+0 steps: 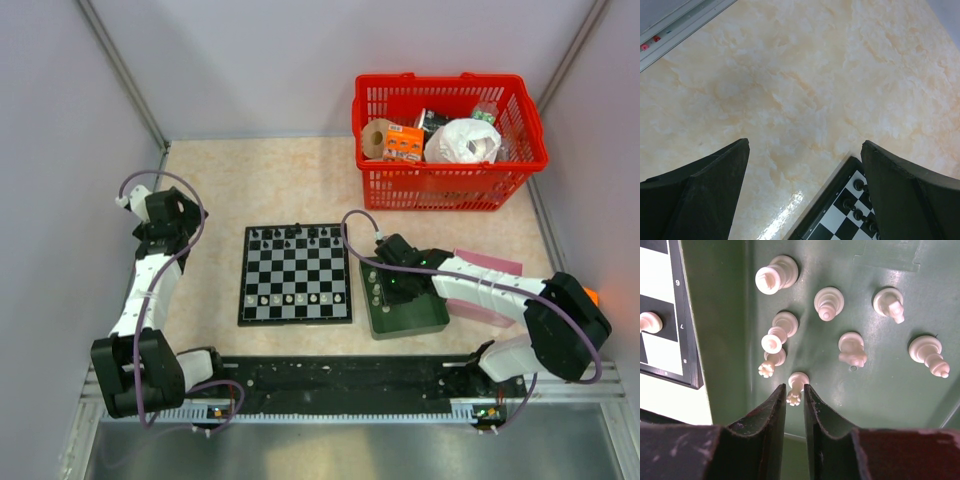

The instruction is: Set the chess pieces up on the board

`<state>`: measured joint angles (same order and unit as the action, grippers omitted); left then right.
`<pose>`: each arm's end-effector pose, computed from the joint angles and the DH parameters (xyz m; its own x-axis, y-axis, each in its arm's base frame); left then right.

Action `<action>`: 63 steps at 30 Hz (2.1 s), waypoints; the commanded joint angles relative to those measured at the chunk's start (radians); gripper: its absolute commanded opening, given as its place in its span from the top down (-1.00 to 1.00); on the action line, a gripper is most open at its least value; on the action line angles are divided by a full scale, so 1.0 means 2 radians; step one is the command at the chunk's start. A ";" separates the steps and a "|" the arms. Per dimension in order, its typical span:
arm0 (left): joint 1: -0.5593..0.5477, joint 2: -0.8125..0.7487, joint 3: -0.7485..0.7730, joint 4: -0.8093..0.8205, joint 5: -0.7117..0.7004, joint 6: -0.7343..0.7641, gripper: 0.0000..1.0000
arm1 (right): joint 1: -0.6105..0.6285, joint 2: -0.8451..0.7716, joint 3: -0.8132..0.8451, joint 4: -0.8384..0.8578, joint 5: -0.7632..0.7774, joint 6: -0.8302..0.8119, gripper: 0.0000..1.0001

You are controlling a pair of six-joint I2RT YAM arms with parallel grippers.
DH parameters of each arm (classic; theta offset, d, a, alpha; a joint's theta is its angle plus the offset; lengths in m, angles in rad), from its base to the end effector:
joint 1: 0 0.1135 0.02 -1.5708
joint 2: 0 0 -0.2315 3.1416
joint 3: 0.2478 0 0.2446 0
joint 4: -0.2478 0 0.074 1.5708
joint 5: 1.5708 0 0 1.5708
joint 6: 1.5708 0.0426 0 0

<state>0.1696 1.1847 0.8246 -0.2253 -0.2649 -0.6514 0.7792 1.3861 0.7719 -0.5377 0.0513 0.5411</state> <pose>0.2660 0.0569 0.2369 -0.2039 -0.6286 -0.7505 -0.6308 0.6707 -0.3903 0.1817 0.1764 0.1470 -0.9109 -0.1767 -0.3728 -0.2540 0.9523 0.1694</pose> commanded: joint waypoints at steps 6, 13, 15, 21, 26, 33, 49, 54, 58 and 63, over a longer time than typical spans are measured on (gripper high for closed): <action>0.002 -0.016 -0.007 0.011 -0.009 0.004 -0.97 | 0.006 0.006 -0.006 0.016 -0.003 -0.008 0.42; 0.003 -0.019 -0.009 0.011 -0.010 0.005 -0.97 | 0.007 0.006 -0.007 0.016 -0.011 -0.010 0.41; 0.002 -0.018 -0.010 0.010 -0.010 0.005 -0.97 | 0.006 0.006 -0.009 0.017 -0.013 -0.010 0.41; 0.002 -0.018 -0.012 0.013 -0.009 0.003 -0.97 | 0.006 0.000 -0.008 0.017 -0.009 -0.011 0.56; 0.002 -0.013 -0.014 0.008 -0.006 -0.001 -0.97 | 0.006 -0.009 0.008 -0.005 -0.002 -0.017 0.83; 0.002 -0.020 -0.027 -0.048 -0.009 -0.029 -0.97 | 0.007 -0.068 0.080 -0.052 0.023 -0.041 0.83; 0.002 -0.080 -0.167 0.008 0.183 -0.162 -0.97 | 0.006 -0.023 0.177 0.009 -0.020 -0.077 0.82; 0.002 -0.078 -0.191 0.027 0.208 -0.190 -0.97 | 0.006 -0.007 0.188 0.016 -0.023 -0.083 0.82; 0.001 -0.079 -0.211 0.041 0.229 -0.218 -0.97 | 0.006 0.003 0.196 0.022 -0.036 -0.088 0.82; 0.001 -0.091 -0.219 0.021 0.229 -0.236 -0.97 | 0.007 0.014 0.208 0.024 -0.039 -0.090 0.81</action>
<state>0.1696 1.0428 0.4004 -0.2100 0.1684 -1.0683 0.7826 1.4002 1.1240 -0.5354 -0.0063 0.3801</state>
